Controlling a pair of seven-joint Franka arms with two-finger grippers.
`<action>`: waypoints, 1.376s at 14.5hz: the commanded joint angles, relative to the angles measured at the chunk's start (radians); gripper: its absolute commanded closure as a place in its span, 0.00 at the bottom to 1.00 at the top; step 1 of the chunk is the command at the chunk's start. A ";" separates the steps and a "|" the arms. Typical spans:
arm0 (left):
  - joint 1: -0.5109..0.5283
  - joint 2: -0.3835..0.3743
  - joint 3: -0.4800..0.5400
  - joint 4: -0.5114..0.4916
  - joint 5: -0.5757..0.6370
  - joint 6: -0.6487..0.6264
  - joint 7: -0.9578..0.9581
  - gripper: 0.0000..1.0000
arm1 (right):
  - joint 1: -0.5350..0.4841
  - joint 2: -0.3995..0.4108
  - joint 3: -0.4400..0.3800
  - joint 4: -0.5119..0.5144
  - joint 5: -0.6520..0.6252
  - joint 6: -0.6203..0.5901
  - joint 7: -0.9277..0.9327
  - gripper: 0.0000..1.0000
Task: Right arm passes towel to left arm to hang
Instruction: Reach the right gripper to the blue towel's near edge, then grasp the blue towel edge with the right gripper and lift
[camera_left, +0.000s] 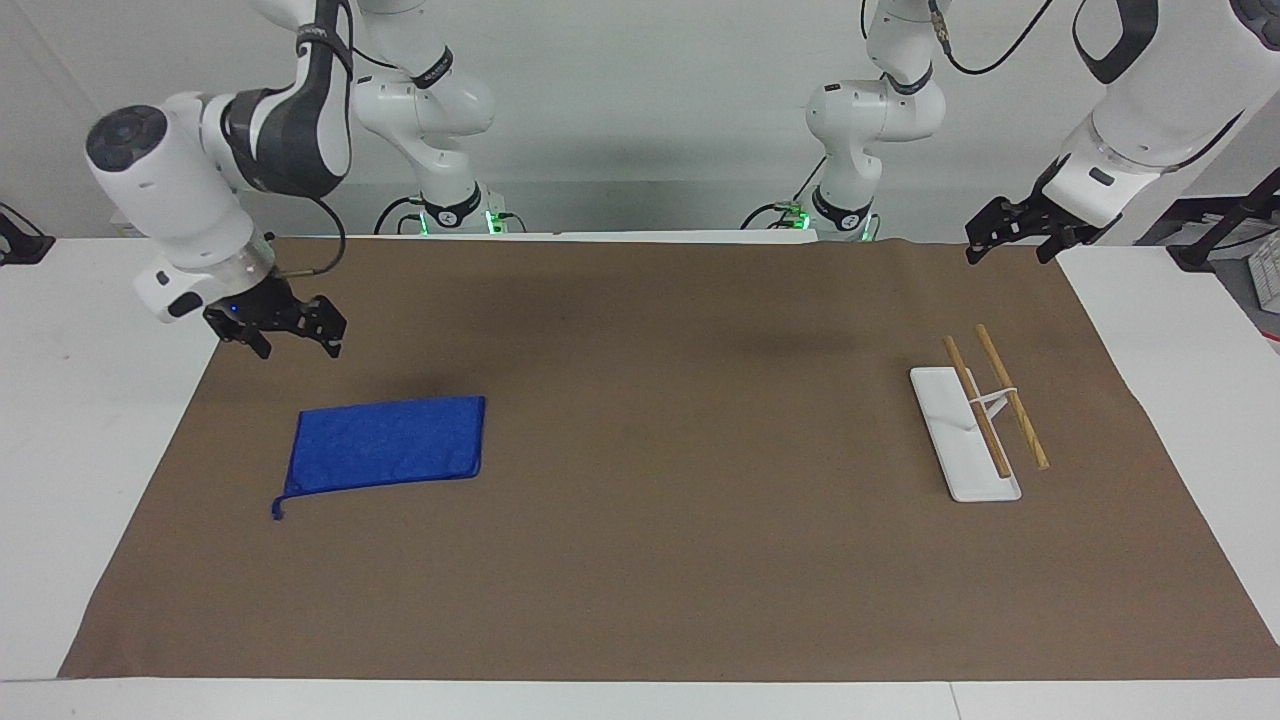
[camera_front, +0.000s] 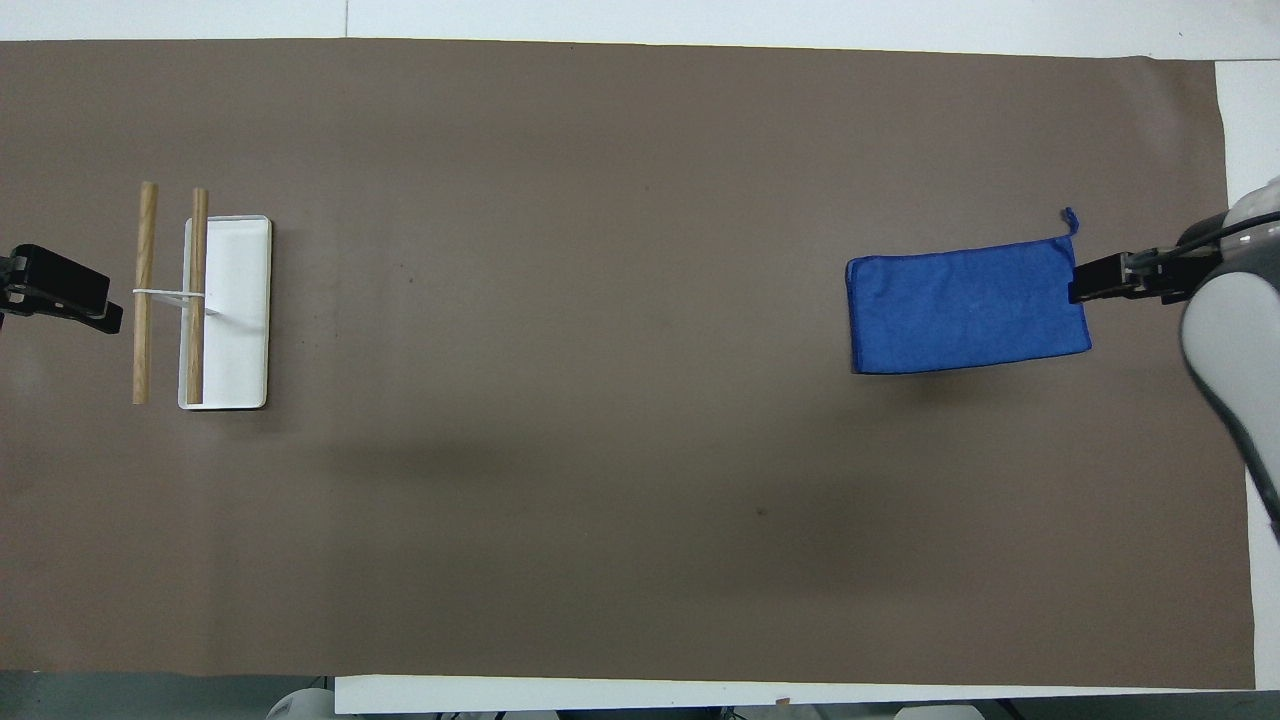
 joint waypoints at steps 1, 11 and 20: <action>0.000 -0.022 0.004 -0.031 -0.003 0.021 -0.008 0.00 | -0.008 0.006 0.011 -0.144 0.000 0.215 -0.032 0.00; 0.000 -0.022 0.004 -0.031 -0.003 0.021 -0.008 0.00 | -0.005 0.210 0.018 -0.149 0.005 0.383 -0.085 0.01; 0.000 -0.022 0.004 -0.031 -0.003 0.021 -0.008 0.00 | -0.005 0.221 0.031 -0.157 0.005 0.386 -0.117 0.52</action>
